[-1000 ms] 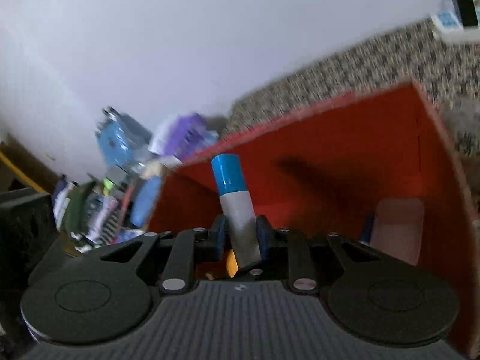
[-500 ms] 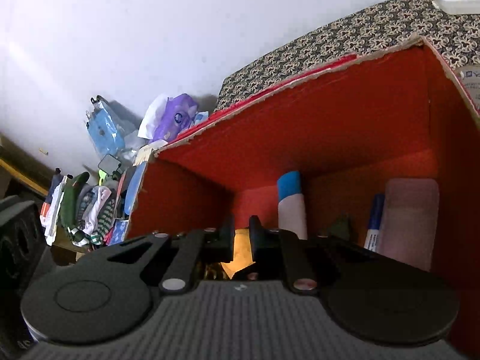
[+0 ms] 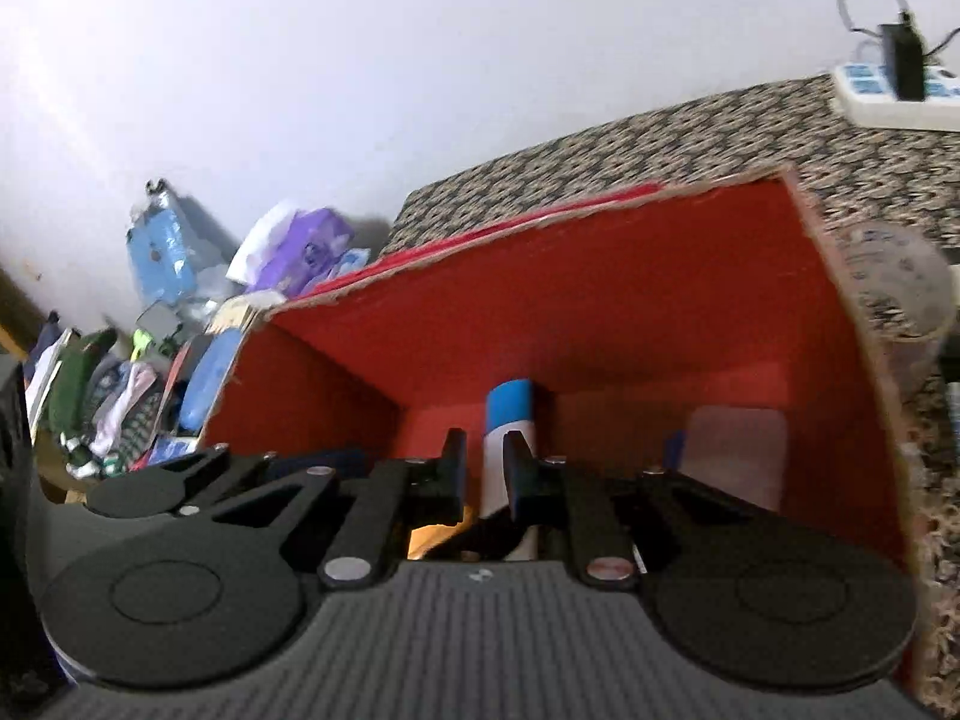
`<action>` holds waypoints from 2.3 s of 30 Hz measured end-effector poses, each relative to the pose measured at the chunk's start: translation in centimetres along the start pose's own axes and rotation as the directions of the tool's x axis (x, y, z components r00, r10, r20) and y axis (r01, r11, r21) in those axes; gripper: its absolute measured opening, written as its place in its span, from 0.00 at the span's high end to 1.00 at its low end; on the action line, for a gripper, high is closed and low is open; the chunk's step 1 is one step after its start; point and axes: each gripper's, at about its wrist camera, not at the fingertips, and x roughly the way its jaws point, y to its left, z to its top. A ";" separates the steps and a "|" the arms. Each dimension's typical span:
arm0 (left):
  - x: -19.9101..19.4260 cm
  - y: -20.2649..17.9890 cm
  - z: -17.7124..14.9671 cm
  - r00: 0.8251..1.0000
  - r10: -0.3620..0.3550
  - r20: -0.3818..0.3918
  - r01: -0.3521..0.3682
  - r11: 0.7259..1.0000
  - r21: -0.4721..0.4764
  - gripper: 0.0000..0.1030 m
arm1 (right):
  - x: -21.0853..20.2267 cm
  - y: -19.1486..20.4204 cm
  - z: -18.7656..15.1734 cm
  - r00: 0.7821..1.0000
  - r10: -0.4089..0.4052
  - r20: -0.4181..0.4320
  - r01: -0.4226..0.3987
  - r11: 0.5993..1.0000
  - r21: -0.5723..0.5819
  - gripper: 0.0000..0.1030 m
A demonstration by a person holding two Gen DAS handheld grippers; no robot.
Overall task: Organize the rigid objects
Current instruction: 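Lift the lotion bottle and lower it upright into the red box, then open the right gripper to release the lotion bottle, then withdraw the right gripper up and back from the box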
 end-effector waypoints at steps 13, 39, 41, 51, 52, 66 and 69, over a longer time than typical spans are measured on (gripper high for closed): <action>-0.9 0.7 0.4 0.999 0.049 -0.024 -0.052 0.992 -0.116 0.14 | -4.3 -0.7 -1.4 0.981 -0.161 0.111 0.161 0.987 0.014 0.92; -10.6 0.7 -3.5 0.973 0.231 -0.009 -0.227 0.946 -0.233 0.02 | -10.4 2.9 -4.0 0.957 -0.148 0.248 0.164 0.985 -0.045 0.65; -11.1 0.7 -4.0 0.974 0.226 -0.006 -0.221 0.944 -0.247 0.01 | -10.5 3.0 -4.2 0.962 -0.133 0.237 0.152 0.986 -0.062 0.65; -11.3 -0.4 -5.8 0.978 0.207 -0.042 -0.210 0.934 -0.289 0.00 | -11.1 2.6 -5.9 0.976 -0.138 0.170 0.156 0.983 -0.097 0.65; -11.1 -0.5 -5.9 0.976 0.210 -0.053 -0.216 0.932 -0.292 0.00 | -11.1 2.4 -5.9 0.976 -0.140 0.167 0.157 0.983 -0.096 0.65; -9.4 -2.3 -6.9 0.958 0.248 -0.145 -0.277 0.932 -0.234 0.00 | -11.3 0.9 -7.7 0.967 -0.233 0.103 0.243 0.964 -0.105 0.65; -9.4 -2.1 -6.9 0.954 0.258 -0.150 -0.289 0.927 -0.240 0.00 | -11.2 0.7 -7.8 0.964 -0.249 0.093 0.258 0.961 -0.098 0.65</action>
